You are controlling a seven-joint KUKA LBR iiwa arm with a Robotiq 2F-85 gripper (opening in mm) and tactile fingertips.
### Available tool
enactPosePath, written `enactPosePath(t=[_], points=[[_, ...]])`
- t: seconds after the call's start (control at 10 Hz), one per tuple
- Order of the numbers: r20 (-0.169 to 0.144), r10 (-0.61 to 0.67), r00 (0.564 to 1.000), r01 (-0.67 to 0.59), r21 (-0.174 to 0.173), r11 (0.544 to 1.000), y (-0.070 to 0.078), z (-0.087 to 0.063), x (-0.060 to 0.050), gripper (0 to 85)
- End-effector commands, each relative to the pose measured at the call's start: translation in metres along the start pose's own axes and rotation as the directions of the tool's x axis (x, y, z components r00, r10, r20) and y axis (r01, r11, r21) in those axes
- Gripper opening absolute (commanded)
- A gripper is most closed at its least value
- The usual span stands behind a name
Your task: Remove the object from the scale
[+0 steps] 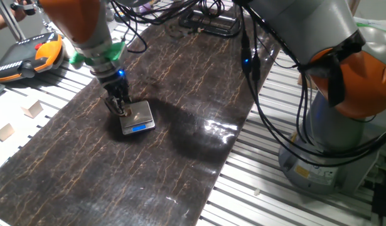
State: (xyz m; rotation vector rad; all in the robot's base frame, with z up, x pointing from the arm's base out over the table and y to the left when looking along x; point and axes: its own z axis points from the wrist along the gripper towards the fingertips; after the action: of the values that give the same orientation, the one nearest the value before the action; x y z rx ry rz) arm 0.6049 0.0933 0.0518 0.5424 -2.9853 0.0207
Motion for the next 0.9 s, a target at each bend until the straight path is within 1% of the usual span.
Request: enactPosePath(t=[0.0, 0.2, 0.3, 0.5, 0.6, 0.7, 0.8], points=[[0.005, 0.0, 1.0, 0.0, 0.003, 1.0, -0.0003, 0.0013, 0.0009, 60.3], [0.006, -0.008, 1.0, 0.008, 0.0, 1.0, -0.0012, 0.0031, 0.0021, 57.7], [0.007, -0.013, 1.0, 0.013, -0.003, 1.0, -0.0015, 0.0035, 0.0028, 52.3], [0.009, -0.023, 1.0, 0.023, 0.004, 1.0, -0.0035, 0.0045, 0.0046, 39.7], [0.015, -0.032, 0.999, 0.032, 0.006, 0.999, -0.0041, 0.0051, 0.0054, 31.0], [0.025, -0.051, 0.998, 0.051, 0.021, 0.998, -0.0044, 0.0045, 0.0051, 18.7], [0.025, -0.064, 0.998, 0.063, 0.022, 0.998, -0.0053, 0.0031, 0.0048, 7.0]])
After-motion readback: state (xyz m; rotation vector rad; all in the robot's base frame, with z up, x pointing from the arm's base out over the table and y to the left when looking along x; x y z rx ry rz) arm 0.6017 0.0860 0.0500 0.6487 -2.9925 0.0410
